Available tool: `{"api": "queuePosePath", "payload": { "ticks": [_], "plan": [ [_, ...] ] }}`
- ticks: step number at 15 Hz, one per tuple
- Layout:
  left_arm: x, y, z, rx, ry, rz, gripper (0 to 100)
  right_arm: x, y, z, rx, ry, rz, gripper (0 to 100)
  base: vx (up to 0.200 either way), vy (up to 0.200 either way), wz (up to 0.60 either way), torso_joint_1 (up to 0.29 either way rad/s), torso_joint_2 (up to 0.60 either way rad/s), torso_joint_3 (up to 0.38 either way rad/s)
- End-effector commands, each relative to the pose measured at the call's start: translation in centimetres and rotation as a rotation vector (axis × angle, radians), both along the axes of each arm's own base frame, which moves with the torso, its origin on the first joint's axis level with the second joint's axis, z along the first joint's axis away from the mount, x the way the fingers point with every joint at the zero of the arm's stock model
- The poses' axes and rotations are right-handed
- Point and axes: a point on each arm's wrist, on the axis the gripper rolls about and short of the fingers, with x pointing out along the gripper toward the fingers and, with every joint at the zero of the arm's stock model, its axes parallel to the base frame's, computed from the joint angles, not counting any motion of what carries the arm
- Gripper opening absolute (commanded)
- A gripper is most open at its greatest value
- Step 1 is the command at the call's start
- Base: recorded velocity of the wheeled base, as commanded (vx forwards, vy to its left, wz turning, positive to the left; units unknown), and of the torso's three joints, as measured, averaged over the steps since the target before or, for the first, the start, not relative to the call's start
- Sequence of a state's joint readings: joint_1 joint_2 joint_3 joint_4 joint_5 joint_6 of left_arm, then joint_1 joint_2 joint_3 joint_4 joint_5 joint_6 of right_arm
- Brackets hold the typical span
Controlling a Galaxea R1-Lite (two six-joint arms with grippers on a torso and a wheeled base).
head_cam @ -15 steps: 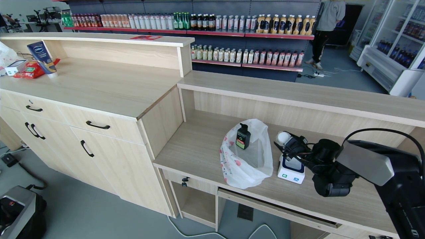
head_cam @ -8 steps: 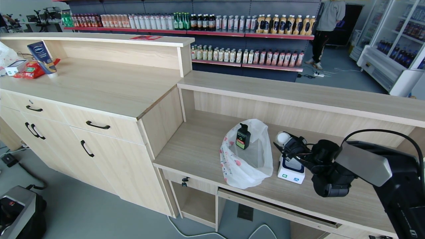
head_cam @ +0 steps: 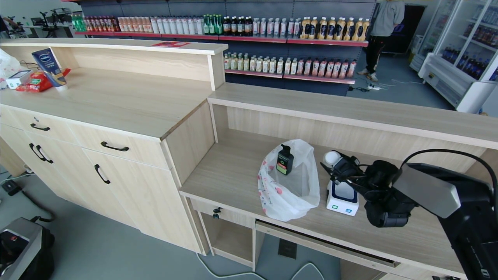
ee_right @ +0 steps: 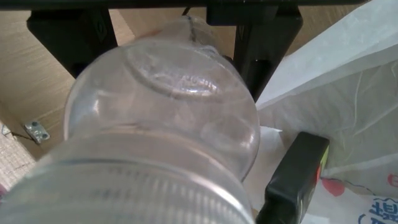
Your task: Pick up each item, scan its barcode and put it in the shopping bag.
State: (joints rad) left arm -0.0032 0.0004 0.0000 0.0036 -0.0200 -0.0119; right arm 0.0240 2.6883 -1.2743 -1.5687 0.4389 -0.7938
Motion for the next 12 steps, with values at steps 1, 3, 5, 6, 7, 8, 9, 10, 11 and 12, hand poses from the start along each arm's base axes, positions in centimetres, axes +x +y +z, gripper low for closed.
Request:
{"api": "queuePosePath", "payload": {
  "ticks": [1, 3, 5, 6, 7, 8, 9, 10, 11, 12],
  "plan": [
    [0.0, 0.0, 0.0, 0.000, 0.001, 0.000, 100, -0.1, -0.1, 3.9, 0.001, -0.080, -0.003, 0, 0.000, 0.000, 0.00, 0.000, 0.00, 0.000],
    [0.0, 0.0, 0.0, 0.000, 0.001, 0.000, 100, -1.8, -0.5, 8.4, 0.042, -0.120, -0.036, 0, 0.000, 0.000, 0.00, 0.000, 0.00, 0.000],
    [0.0, 0.0, 0.0, 0.000, 0.001, 0.000, 100, -3.1, -0.5, 11.2, 0.118, -0.128, -0.075, 0, 0.000, 0.000, 0.00, 0.000, 0.00, 0.000],
    [0.0, 0.0, 0.0, 0.000, 0.001, 0.000, 100, -4.6, -0.4, 14.2, 0.209, -0.086, -0.173, 0, 0.000, 0.000, 0.00, 0.000, 0.00, 0.000],
    [0.0, 0.0, 0.0, 0.000, 0.001, 0.000, 100, -5.3, -0.5, 15.6, 0.234, -0.035, -0.279, 0, 0.000, 0.000, 0.00, 0.000, 0.00, 0.000],
    [0.0, 0.0, 0.0, 0.000, 0.001, 0.000, 100, -6.2, -0.6, 16.7, 0.253, 0.019, -0.382, 0, 0.000, 0.000, 0.00, 0.000, 0.00, 0.000],
    [0.0, 0.0, 0.0, 0.000, 0.002, 0.000, 100, -7.5, -0.4, 17.5, 0.290, 0.083, -0.417, 0, 0.000, 0.000, 0.00, 0.000, 0.00, 0.000],
    [0.0, 0.0, 0.0, 0.000, 0.001, 0.000, 100, -8.7, -0.2, 17.6, 0.332, 0.149, -0.415, 0, 0.000, 0.000, 0.00, 0.000, 0.00, 0.000],
    [0.0, 0.0, 0.0, 0.000, 0.001, 0.000, 100, -10.0, 0.0, 17.6, 0.352, 0.201, -0.423, 0, 0.000, 0.000, 0.00, 0.000, 0.00, 0.000],
    [0.0, 0.0, 0.0, 0.000, 0.001, 0.000, 100, -11.1, -0.1, 18.0, 0.350, 0.236, -0.449, 0, 0.000, 0.000, 0.00, 0.000, 0.00, 0.000]
  ]
}}
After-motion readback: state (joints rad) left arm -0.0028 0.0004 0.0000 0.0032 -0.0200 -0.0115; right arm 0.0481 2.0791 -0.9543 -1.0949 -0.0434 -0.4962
